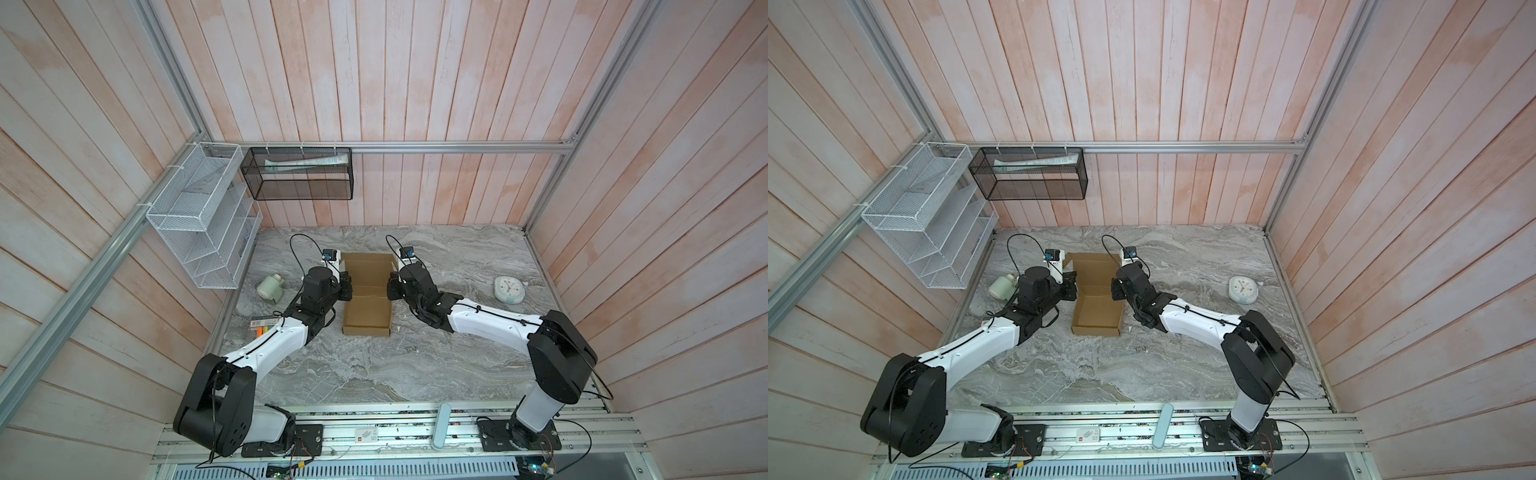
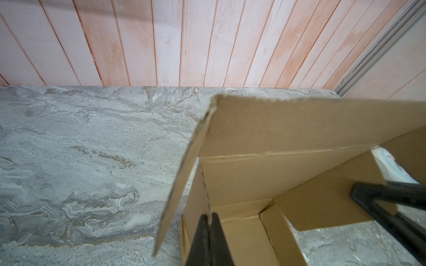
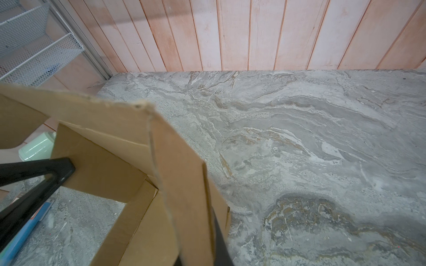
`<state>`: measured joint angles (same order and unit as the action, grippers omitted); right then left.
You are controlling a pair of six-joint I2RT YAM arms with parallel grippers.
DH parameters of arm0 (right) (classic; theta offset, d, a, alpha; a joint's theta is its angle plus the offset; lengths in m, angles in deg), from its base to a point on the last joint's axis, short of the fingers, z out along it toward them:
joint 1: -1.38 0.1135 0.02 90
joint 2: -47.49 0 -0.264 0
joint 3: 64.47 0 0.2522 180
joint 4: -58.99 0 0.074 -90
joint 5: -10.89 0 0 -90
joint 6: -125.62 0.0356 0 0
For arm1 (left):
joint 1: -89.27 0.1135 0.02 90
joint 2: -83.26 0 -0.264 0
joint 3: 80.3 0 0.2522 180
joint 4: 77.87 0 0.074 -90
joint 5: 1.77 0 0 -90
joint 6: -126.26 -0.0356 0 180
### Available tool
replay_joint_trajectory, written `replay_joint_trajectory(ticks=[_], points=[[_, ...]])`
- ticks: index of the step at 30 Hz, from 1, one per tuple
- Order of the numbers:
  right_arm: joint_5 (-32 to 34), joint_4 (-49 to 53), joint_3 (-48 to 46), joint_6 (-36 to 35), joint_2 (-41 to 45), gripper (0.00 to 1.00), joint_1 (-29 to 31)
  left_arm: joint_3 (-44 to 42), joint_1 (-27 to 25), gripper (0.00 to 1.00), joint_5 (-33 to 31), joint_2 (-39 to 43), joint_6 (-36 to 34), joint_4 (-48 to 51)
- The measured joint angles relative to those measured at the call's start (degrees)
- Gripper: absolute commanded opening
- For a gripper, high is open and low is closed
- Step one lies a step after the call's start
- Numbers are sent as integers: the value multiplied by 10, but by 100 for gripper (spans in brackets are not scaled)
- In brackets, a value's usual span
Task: Fold the paper box
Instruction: 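Tilt the lid over the box with the left gripper while the right holds the wall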
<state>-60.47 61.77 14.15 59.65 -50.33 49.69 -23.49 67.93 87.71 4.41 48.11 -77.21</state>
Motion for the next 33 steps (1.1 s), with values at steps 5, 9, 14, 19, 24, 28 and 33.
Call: replay_joint_trajectory(ticks=[5,9,14,19,24,28,33], points=[[6,-1,0,3,-1,8,5,-8,0,0,0,5,0,-5],[8,-6,0,6,-5,11,9,-10,0,0,0,6,0,-7],[9,-10,4,11,-13,13,13,-10,0,0,-1,6,0,-6],[10,-10,8,13,-20,12,15,-16,-1,0,-8,6,0,-6],[10,-9,8,14,-24,11,16,-22,-1,0,-11,7,1,-6],[10,-8,8,15,-25,11,17,-28,-1,0,-13,8,3,-6],[10,-7,8,15,-26,11,17,-32,-1,0,-13,9,4,-4]])
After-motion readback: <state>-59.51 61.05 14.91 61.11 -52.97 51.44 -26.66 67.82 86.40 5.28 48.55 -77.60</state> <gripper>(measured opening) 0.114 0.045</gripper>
